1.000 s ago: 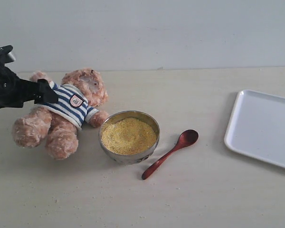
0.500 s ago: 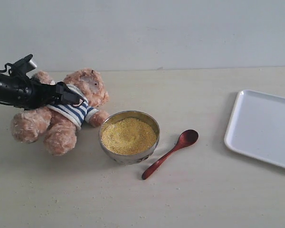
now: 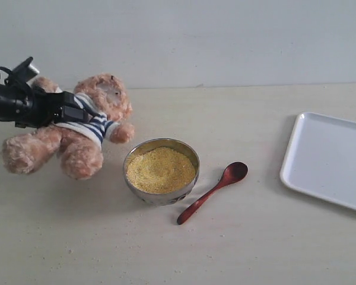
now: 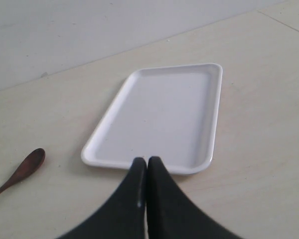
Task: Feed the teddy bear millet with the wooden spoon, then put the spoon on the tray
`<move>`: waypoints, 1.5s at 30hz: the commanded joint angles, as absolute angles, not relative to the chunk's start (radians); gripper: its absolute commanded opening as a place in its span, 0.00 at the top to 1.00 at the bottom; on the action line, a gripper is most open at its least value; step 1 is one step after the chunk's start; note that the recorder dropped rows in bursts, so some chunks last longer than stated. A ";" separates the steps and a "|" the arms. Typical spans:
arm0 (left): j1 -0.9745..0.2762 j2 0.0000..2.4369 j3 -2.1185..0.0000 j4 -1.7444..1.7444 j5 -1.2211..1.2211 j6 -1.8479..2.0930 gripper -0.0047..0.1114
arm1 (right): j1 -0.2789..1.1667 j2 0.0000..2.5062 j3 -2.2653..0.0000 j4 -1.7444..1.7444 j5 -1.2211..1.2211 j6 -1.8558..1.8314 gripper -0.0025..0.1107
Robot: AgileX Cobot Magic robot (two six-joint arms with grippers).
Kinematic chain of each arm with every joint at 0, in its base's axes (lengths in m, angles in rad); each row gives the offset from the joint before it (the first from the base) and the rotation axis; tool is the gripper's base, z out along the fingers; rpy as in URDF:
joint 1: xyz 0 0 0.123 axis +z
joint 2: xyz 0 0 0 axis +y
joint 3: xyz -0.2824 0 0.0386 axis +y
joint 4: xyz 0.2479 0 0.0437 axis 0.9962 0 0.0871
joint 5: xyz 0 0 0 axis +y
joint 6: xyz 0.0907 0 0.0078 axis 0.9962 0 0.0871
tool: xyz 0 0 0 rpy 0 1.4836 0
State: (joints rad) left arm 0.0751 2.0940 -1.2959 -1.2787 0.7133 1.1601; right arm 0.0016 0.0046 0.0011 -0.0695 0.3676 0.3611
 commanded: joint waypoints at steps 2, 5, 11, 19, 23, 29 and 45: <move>0.102 1.902 -1.295 -1.278 0.800 1.047 0.92 | -0.002 0.000 0.000 -0.079 0.356 0.360 0.98; 0.106 1.774 -1.244 -1.221 0.864 1.027 0.92 | -0.002 0.000 0.000 -0.079 0.356 0.360 0.98; 0.106 1.600 -0.957 -1.249 0.858 1.121 0.92 | -0.002 0.000 0.000 -0.080 0.356 0.357 0.98; 0.106 1.523 -0.789 -1.425 0.863 1.265 0.92 | -0.002 0.000 0.000 -0.080 0.356 0.357 0.98; 0.106 1.522 -0.789 -1.425 0.863 1.280 0.92 | -0.002 0.000 0.000 -0.164 0.348 0.335 0.98; 0.106 1.522 -0.789 -1.425 0.863 1.302 0.92 | -0.002 0.000 0.000 -0.059 0.191 0.386 0.98; 0.106 1.522 -0.789 -1.440 0.799 1.310 0.92 | 0.157 0.202 -0.244 -0.140 -0.590 0.892 0.98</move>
